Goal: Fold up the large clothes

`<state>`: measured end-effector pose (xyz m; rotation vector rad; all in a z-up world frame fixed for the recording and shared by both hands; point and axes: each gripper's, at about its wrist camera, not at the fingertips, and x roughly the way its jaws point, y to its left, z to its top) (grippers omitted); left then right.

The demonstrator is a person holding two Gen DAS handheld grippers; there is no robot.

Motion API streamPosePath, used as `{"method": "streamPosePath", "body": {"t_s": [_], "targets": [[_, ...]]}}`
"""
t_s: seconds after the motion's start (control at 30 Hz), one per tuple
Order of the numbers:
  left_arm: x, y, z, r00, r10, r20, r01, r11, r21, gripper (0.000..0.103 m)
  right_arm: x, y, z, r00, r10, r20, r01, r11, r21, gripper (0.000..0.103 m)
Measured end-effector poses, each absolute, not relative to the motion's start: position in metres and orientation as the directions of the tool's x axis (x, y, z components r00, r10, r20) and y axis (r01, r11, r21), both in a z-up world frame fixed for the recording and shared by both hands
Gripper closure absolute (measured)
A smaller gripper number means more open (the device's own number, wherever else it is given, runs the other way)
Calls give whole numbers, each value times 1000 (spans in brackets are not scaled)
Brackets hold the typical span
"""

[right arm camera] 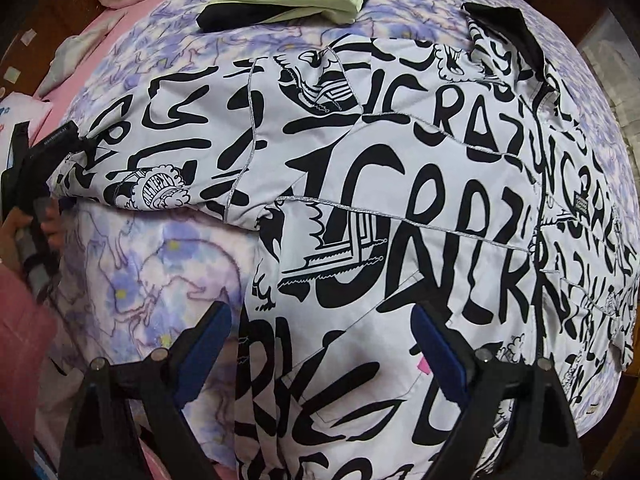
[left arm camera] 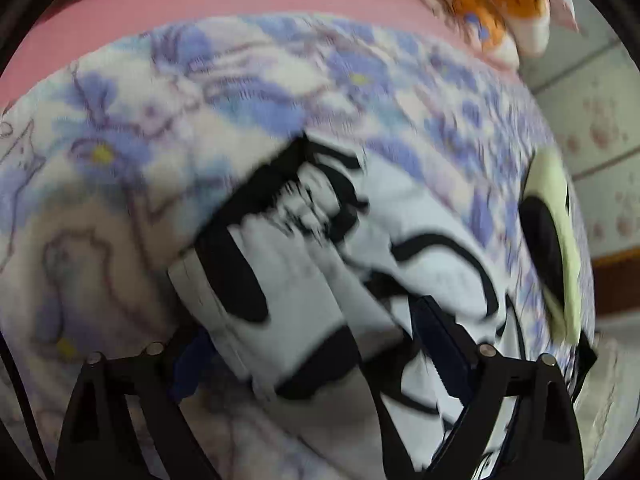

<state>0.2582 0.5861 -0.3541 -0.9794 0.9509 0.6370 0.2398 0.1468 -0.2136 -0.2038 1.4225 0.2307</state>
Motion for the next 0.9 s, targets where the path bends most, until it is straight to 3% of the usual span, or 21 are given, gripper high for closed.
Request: {"method": "streamPosePath", "body": {"t_s": [0.07,0.1,0.13,0.17,0.2,0.23,0.6,0.9], "targets": [[266,587,-357,417,76,-906,-834,428,-348,36,242,146,-215,133,45,-990,-268,963,8,11],[268,585,-357,409,87,-908,-835,436,-335,39,242,145,-216,131,49,-990,-263,965,13,11],[269,583,-355,414,99,-905,-830,449,-331,50,242,144,-217,130,52,-990,-259,966,17,11],[271,579,-351,433,105,-895,-816,467,-340,69,243,143,-218,130,56,-990,-254,967,21,11],[271,578,-349,444,102,-890,-809,474,-349,76,243,142,-219,133,60,-989,-249,968,26,11],[272,576,-345,458,98,-884,-799,481,-361,91,243,140,-219,135,64,-989,-243,970,30,11],[283,535,-250,614,155,-774,-712,530,-460,94,229,100,-212,180,108,-978,-155,985,80,11],[282,406,-133,756,91,-649,-514,696,-502,95,205,26,-191,249,166,-954,-133,982,136,12]]}}
